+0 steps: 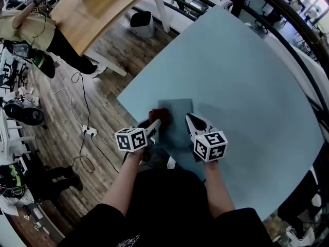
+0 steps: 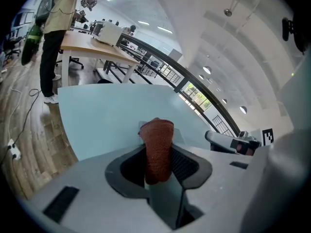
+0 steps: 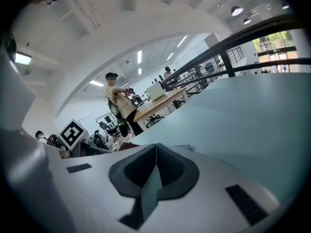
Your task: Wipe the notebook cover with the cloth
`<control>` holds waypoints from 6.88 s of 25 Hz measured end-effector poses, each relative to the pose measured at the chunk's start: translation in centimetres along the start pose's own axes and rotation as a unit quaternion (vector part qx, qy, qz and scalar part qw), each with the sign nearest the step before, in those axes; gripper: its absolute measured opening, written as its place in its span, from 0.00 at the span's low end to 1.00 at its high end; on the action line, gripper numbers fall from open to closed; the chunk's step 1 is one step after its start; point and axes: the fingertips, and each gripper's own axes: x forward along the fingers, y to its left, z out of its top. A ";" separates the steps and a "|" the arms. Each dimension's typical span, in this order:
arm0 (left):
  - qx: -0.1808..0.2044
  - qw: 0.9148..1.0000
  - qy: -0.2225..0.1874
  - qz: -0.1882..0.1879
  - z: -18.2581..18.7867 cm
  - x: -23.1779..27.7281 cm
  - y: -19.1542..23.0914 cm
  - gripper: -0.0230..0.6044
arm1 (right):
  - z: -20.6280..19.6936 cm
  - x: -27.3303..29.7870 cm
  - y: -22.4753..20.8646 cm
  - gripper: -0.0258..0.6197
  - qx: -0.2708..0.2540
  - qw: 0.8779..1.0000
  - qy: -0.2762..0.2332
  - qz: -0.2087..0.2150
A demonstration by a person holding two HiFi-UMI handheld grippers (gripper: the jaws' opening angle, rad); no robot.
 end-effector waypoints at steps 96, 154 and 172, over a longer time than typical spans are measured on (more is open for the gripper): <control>0.000 1.000 0.006 -0.015 -1.3 -5.7 -0.8 0.25 | -2.5 0.2 -0.3 0.05 -0.017 0.999 0.037 0.013; -0.049 0.994 0.055 -0.079 -7.2 -6.6 1.3 0.25 | -4.6 -4.2 2.4 0.05 -0.034 0.997 0.023 -0.067; 0.113 0.979 -0.104 -0.132 2.0 -16.4 -4.6 0.25 | 1.9 -13.2 10.5 0.05 -0.056 0.975 -0.143 -0.158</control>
